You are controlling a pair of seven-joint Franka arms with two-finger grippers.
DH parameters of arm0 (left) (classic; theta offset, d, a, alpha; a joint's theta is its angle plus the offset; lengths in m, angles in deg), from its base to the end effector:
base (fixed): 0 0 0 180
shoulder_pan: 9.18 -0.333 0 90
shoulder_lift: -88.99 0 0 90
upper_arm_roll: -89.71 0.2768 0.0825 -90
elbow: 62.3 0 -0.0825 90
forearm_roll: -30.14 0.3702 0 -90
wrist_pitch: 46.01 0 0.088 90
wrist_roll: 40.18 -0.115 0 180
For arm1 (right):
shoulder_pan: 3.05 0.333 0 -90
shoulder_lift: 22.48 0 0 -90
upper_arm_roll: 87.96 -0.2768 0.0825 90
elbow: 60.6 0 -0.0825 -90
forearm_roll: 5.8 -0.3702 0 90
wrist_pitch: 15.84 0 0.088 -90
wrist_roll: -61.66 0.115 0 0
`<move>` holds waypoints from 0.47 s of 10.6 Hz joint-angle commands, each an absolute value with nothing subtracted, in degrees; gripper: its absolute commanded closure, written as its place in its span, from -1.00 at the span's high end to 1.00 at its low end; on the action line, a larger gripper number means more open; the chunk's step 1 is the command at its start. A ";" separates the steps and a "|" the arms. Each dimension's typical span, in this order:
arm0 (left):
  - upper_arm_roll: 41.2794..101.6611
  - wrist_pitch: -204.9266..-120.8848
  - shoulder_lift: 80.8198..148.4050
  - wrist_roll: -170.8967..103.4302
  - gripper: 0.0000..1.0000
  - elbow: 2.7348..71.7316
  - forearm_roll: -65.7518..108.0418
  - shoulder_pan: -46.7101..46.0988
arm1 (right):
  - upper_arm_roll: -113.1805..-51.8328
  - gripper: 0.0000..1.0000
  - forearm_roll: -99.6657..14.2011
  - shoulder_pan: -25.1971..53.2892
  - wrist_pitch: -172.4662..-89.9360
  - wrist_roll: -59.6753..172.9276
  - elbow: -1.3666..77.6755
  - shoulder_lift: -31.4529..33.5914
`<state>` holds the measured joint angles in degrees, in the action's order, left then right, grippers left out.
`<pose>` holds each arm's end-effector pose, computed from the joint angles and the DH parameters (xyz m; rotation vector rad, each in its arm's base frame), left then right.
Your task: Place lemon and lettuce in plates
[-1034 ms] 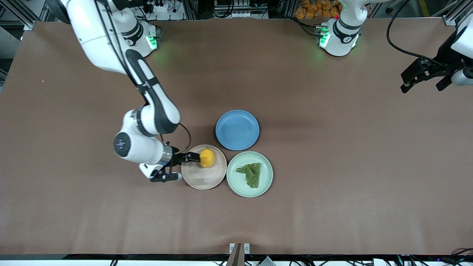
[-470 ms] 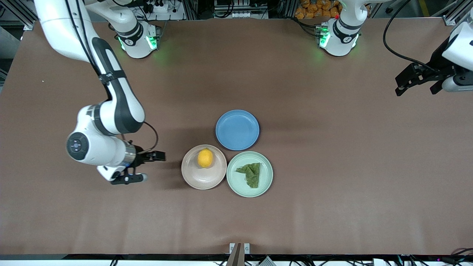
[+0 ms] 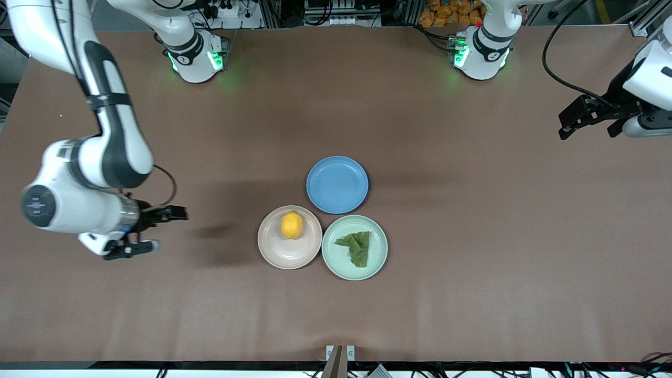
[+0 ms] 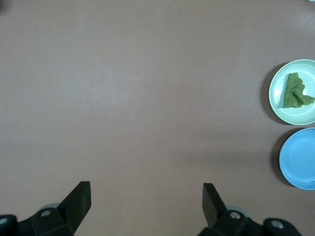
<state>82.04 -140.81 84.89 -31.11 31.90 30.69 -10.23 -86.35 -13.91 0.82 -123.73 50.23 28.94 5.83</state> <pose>0.5265 -0.0623 0.5891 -3.1303 -0.0662 -0.1304 0.6359 0.0386 0.3098 -2.9883 -0.2785 0.2459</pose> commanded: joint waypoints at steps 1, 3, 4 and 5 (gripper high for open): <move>82.24 -139.70 85.30 -31.92 1.00 30.95 30.14 -10.50 | -87.08 1.00 -7.40 -3.48 -122.37 47.16 32.12 2.22; 82.24 -139.70 85.30 -31.75 1.00 30.86 30.14 -10.15 | -86.38 1.00 -6.86 -4.46 -122.72 47.51 33.26 0.29; 82.24 -139.70 85.56 -31.66 1.00 30.86 30.14 -10.15 | -85.68 1.00 -6.59 -4.46 -122.63 47.59 33.61 -0.76; 82.24 -139.70 86.35 -31.92 1.00 30.86 30.05 -10.15 | -85.58 1.00 -6.50 -4.72 -122.54 48.03 34.57 -2.86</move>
